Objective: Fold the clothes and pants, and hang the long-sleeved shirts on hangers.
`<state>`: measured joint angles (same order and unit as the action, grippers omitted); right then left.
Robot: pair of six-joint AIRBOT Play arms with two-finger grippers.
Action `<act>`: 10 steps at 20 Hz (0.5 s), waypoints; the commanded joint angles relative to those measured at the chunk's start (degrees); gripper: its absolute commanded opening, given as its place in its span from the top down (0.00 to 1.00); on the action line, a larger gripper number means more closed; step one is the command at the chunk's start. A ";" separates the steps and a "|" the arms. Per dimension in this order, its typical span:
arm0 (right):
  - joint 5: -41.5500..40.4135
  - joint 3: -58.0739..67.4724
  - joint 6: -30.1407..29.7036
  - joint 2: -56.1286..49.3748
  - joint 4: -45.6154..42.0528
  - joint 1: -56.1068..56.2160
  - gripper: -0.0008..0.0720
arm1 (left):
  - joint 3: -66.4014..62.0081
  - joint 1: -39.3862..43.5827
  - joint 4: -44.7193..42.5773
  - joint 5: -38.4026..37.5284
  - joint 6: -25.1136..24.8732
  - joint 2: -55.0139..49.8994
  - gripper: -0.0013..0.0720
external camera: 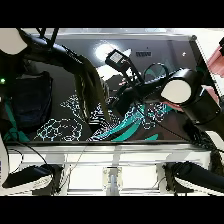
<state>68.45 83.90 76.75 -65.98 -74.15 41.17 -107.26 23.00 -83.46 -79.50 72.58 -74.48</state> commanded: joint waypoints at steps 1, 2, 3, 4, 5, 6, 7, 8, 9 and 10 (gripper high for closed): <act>-3.74 -0.02 7.72 -2.12 -2.86 1.79 0.23 | -0.07 0.59 -2.05 0.44 0.94 -0.55 0.90; -3.96 -0.04 7.72 -3.30 -3.30 1.79 0.23 | -0.07 0.59 -2.05 0.44 0.94 -0.55 0.90; -3.98 -0.04 7.89 -4.57 -4.09 1.79 0.23 | -0.07 0.59 -2.05 0.44 0.92 -0.55 0.90; -3.96 -0.02 8.52 -5.90 -5.55 1.77 0.23 | -0.07 0.59 -2.05 0.42 0.92 -0.55 0.90; -3.98 -0.04 9.57 -7.19 -7.96 1.77 0.23 | -0.07 0.59 -2.08 0.39 0.92 -0.55 0.90; -3.96 -0.02 10.40 -8.17 -10.80 1.77 0.23 | -0.07 0.59 -2.05 0.31 0.92 -0.52 0.90; -3.80 -0.04 11.32 -8.87 -14.34 1.64 0.23 | -0.07 0.59 -2.05 0.11 0.90 -0.52 0.90; -3.65 -0.02 11.41 -9.16 -16.61 1.25 0.23 | -0.07 0.57 -2.08 -0.17 0.90 -0.52 0.90; -3.63 -0.02 11.39 -9.14 -17.57 0.57 0.23 | -0.07 0.57 -2.05 -0.39 0.90 -0.52 0.90; -3.56 -0.02 11.34 -9.11 -17.68 -0.15 0.23 | -0.07 0.57 -2.05 -0.57 0.90 -0.52 0.90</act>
<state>64.86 83.83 86.70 -74.00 -86.65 42.06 -107.26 23.55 -85.30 -79.44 73.47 -74.98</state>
